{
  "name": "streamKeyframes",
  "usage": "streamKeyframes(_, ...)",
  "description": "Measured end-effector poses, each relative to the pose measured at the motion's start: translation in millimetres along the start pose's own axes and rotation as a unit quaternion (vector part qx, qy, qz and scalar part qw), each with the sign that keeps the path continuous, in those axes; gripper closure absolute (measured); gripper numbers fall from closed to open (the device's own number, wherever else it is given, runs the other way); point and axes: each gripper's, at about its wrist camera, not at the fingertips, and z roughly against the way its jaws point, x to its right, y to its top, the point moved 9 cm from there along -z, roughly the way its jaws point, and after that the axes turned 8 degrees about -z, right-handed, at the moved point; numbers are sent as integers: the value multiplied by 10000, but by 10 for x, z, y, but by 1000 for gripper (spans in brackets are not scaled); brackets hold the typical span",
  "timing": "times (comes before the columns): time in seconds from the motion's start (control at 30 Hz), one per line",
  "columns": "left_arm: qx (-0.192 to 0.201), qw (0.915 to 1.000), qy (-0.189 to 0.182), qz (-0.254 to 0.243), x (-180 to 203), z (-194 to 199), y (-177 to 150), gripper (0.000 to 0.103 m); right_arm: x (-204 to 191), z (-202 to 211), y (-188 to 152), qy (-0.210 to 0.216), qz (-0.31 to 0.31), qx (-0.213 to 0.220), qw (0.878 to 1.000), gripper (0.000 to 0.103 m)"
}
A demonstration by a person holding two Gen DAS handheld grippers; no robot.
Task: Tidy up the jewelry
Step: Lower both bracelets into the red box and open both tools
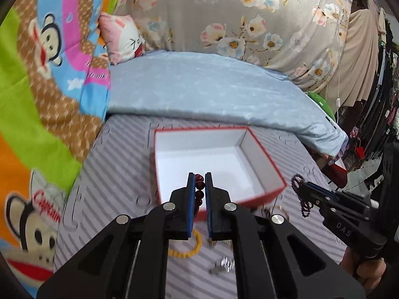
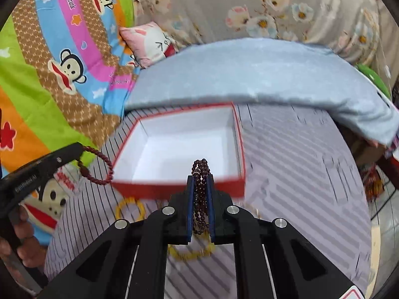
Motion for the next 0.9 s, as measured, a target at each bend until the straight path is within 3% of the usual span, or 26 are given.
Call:
streamKeyframes(0.13,45,9999,-130,8,18,-404,365,95,-128,-379,458,-65,149,42,9999,93)
streamKeyframes(0.27,-94,9996,-266,2,0,-858,490,95,-115,-829,697,52,81,-96,9999,89)
streamKeyframes(0.3,-121,9996,-263,41,-23,-944,488,91,-99,-890,723,75,57,-125,9999,88)
streamKeyframes(0.4,-120,9999,-28,104,-138,-1057,482,67,10,-928,742,41,-67,-95,9999,77)
streamKeyframes(0.53,-39,9999,127,60,-184,-975,421,65,86,-812,642,23,-88,19,10000,69)
streamKeyframes(0.9,-211,9983,441,324,-357,-561,-160,64,125,-430,-76,19,-154,-84,9998,67)
